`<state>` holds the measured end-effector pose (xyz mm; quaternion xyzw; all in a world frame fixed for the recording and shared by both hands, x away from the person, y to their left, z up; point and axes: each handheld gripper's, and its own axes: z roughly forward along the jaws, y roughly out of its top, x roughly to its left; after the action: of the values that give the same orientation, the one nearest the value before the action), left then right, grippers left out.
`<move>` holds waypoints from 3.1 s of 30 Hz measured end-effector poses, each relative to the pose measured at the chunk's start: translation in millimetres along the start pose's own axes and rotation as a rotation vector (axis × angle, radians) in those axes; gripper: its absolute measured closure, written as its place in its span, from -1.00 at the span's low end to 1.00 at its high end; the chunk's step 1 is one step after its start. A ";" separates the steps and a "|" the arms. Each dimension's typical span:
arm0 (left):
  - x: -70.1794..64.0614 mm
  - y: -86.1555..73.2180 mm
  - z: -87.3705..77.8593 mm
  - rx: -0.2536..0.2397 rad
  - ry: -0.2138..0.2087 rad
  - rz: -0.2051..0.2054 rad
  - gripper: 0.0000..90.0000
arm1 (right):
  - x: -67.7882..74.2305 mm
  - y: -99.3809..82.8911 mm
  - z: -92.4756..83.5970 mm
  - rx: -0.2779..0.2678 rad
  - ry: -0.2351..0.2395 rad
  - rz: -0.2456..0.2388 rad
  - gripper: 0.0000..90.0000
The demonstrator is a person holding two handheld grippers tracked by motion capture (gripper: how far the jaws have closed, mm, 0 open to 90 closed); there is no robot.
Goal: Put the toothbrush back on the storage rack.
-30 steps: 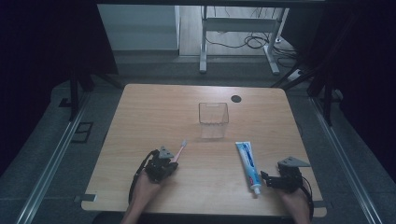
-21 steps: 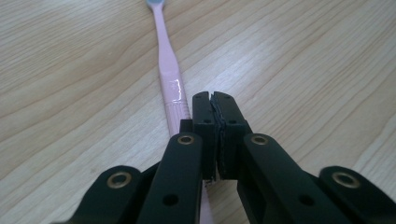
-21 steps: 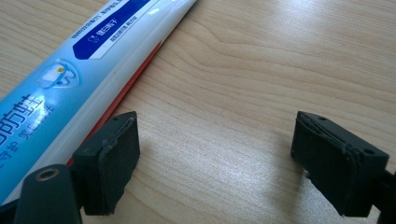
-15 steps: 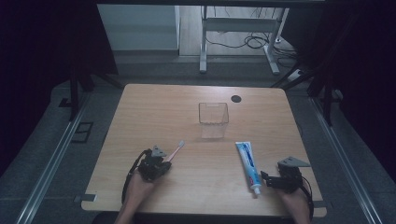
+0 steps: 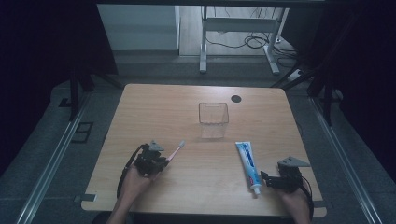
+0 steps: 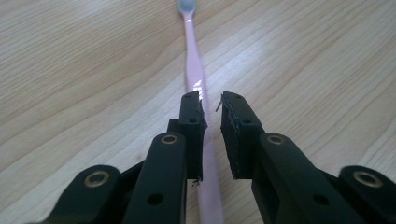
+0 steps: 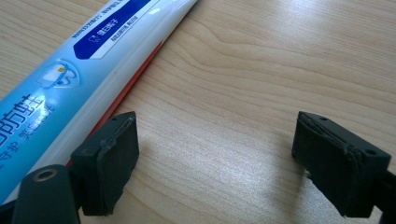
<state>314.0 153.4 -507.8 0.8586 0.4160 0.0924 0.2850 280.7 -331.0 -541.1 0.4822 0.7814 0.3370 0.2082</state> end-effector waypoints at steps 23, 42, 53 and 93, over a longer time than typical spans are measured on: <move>6.6 42.9 19.0 0.241 -0.012 0.026 0.60 | -0.3 0.4 0.7 0.000 0.004 -0.004 -0.70; 0.1 65.5 38.0 0.396 0.038 0.037 0.73 | -0.3 0.5 0.8 0.001 0.007 -0.007 -0.71; 2.8 69.7 33.5 0.373 0.037 0.028 0.75 | -0.4 0.5 0.8 0.001 0.007 -0.007 -0.71; -4.8 105.7 -23.7 0.028 -0.052 0.066 0.75 | -0.3 0.6 0.9 -0.001 0.006 -0.006 -0.71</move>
<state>371.5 107.6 -428.2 0.8778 0.3812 0.0734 0.2805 281.9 -330.8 -541.3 0.4787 0.7833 0.3382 0.2071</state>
